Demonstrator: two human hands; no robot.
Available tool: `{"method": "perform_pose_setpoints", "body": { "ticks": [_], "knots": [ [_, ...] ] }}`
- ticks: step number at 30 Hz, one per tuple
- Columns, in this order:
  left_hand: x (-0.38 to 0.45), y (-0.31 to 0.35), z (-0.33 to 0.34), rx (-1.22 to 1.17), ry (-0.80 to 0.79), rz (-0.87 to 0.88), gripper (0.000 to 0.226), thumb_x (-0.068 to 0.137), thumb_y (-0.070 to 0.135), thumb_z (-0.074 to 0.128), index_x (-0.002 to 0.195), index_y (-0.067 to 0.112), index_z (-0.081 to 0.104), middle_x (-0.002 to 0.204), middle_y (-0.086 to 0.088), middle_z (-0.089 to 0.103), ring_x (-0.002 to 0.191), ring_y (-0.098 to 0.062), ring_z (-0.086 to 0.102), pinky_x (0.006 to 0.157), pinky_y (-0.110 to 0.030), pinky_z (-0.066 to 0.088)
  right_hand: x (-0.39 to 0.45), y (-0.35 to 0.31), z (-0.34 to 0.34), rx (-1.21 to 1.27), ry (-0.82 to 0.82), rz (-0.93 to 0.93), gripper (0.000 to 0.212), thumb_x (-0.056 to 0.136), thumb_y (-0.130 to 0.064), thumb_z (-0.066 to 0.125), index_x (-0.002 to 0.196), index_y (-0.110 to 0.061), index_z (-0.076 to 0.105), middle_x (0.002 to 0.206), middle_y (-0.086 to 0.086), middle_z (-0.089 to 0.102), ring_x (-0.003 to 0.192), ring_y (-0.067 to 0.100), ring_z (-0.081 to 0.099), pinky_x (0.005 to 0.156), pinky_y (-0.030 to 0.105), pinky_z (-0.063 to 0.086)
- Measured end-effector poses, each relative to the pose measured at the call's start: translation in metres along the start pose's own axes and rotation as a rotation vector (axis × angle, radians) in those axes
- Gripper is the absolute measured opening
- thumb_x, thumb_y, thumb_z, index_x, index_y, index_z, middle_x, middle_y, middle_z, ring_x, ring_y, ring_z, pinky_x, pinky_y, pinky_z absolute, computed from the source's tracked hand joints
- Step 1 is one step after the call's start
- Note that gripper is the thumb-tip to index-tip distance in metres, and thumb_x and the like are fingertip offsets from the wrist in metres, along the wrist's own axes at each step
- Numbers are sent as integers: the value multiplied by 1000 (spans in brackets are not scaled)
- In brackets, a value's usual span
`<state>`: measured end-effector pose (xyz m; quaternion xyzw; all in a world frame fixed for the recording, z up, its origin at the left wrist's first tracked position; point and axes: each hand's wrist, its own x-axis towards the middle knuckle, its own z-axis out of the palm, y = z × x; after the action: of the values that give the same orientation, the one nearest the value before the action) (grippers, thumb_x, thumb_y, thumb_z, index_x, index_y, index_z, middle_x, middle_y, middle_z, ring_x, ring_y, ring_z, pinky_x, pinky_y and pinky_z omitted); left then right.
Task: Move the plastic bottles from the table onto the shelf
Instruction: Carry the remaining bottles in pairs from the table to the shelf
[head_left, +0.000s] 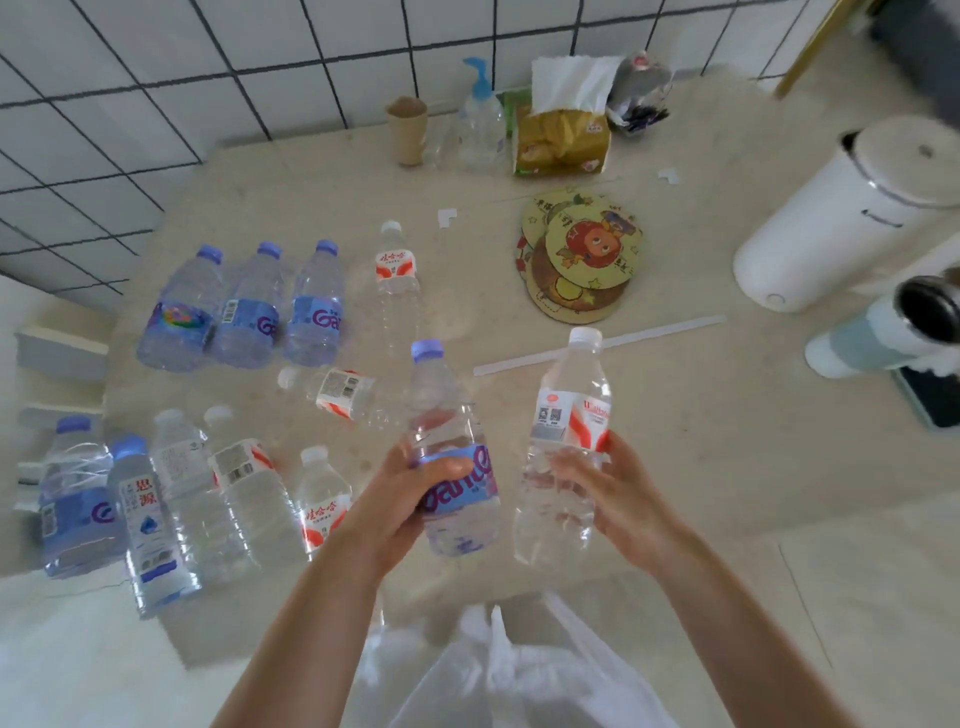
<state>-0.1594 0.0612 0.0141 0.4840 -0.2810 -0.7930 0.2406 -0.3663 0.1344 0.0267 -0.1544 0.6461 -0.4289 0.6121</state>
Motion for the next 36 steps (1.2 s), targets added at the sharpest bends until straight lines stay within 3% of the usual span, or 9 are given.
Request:
{"method": "perform_pose_setpoints", "body": {
  "ticks": [3, 7, 10, 12, 16, 19, 22, 29, 36],
  "knots": [
    [6, 7, 4, 200, -47, 42, 63, 59, 2, 75, 118, 12, 59, 99, -11, 73, 86, -26, 72, 69, -32, 58, -22, 16, 7, 86, 120, -79, 37, 77, -2, 73, 111, -5, 56, 106, 21, 70, 90, 35, 71, 77, 44, 59],
    [10, 3, 8, 451, -131, 46, 62, 56, 4, 85, 114, 9, 62, 109, -16, 72, 96, -33, 71, 82, -42, 58, -52, 50, 12, 188, 310, -90, 42, 77, 4, 73, 114, -3, 54, 109, 21, 69, 100, 36, 68, 83, 45, 58],
    [6, -5, 16, 568, -154, 79, 53, 63, -1, 86, 106, 18, 64, 106, -10, 74, 93, -25, 73, 74, -35, 59, -73, 70, 15, 264, 440, -89, 41, 76, 4, 73, 112, -7, 55, 104, 15, 70, 92, 29, 71, 77, 42, 59],
    [2, -14, 24, 636, -192, 93, 53, 65, -1, 85, 107, 21, 62, 106, -7, 74, 95, -25, 72, 78, -39, 59, -89, 85, 15, 333, 525, -92, 40, 76, 3, 74, 108, -11, 55, 102, 10, 71, 90, 23, 72, 76, 41, 60],
    [-12, -39, 49, 773, -320, 69, 58, 63, -3, 86, 112, 16, 62, 106, -7, 73, 96, -26, 71, 84, -42, 58, -128, 124, 5, 425, 724, -98, 37, 75, 1, 75, 99, -16, 54, 93, 4, 72, 77, 11, 72, 55, 20, 53],
    [-22, -61, 67, 901, -453, 89, 51, 62, -4, 86, 102, 21, 64, 96, -1, 75, 85, -17, 72, 74, -32, 59, -157, 152, -4, 404, 854, -84, 40, 70, -5, 79, 98, -20, 55, 90, -2, 73, 80, 11, 72, 63, 23, 55],
    [-36, -89, 86, 997, -581, 95, 52, 59, -4, 87, 95, 24, 63, 88, 6, 75, 74, -4, 71, 61, -16, 54, -190, 180, -12, 387, 955, -86, 42, 68, -11, 81, 94, -30, 54, 85, -15, 72, 75, 1, 69, 61, 17, 53],
    [-101, -180, 127, 1147, -801, 64, 58, 58, 3, 91, 106, 21, 65, 94, 6, 75, 82, -9, 73, 66, -22, 57, -287, 261, -15, 564, 1186, -59, 49, 67, -17, 81, 103, -28, 51, 97, -9, 69, 83, 2, 68, 74, 26, 55],
    [-204, -281, 149, 1234, -1014, 18, 56, 58, 6, 90, 105, 24, 66, 89, 7, 75, 78, -9, 73, 57, -15, 54, -399, 349, -3, 664, 1370, -66, 58, 67, -21, 82, 112, -30, 47, 102, -13, 66, 91, 1, 66, 73, 21, 53]
  ]
}}
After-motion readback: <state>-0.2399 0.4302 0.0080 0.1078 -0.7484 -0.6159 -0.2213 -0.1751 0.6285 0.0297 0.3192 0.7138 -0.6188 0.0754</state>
